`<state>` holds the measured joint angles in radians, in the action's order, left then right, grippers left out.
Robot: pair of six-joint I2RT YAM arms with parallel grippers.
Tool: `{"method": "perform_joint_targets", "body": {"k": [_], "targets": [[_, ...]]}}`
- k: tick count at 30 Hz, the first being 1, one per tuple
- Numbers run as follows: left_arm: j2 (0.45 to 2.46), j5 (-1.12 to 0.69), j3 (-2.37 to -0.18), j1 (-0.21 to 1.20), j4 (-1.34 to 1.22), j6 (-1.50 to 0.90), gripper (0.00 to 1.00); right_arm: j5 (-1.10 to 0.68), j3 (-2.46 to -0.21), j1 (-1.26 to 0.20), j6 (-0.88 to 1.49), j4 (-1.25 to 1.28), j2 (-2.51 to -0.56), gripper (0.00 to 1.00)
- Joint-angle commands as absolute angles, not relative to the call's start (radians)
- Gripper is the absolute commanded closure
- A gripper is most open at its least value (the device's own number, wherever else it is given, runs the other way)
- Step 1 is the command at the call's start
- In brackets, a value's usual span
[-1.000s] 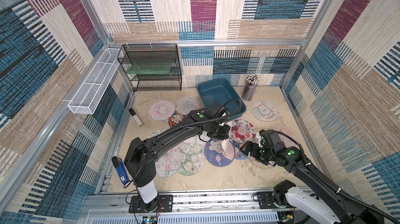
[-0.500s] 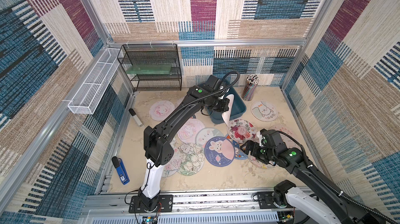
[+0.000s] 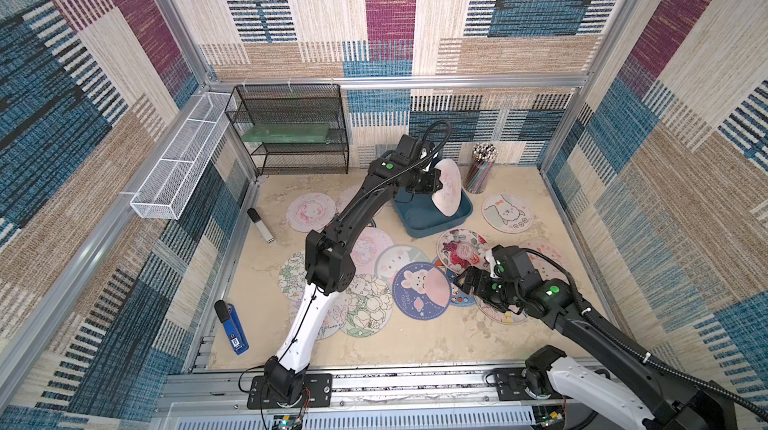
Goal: Put the coasters into the storage box
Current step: Place the coaster in the storage box.
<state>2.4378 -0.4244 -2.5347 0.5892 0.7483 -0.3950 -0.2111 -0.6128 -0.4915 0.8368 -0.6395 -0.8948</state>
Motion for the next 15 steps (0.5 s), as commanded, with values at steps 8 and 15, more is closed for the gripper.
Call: {"method": "perform_joint_targets", "body": {"k": [8, 15], "targets": [[2.653, -0.322, -2.637, 0.550, 0.713, -0.412, 1.00, -0.206, -0.630, -0.500, 0.848, -0.595, -0.933, 0.05], [2.674, -0.154, -2.632, 0.523, 0.771, -0.408, 1.00, -0.204, -0.648, -0.504, 0.845, -0.604, -0.945, 0.05]]}}
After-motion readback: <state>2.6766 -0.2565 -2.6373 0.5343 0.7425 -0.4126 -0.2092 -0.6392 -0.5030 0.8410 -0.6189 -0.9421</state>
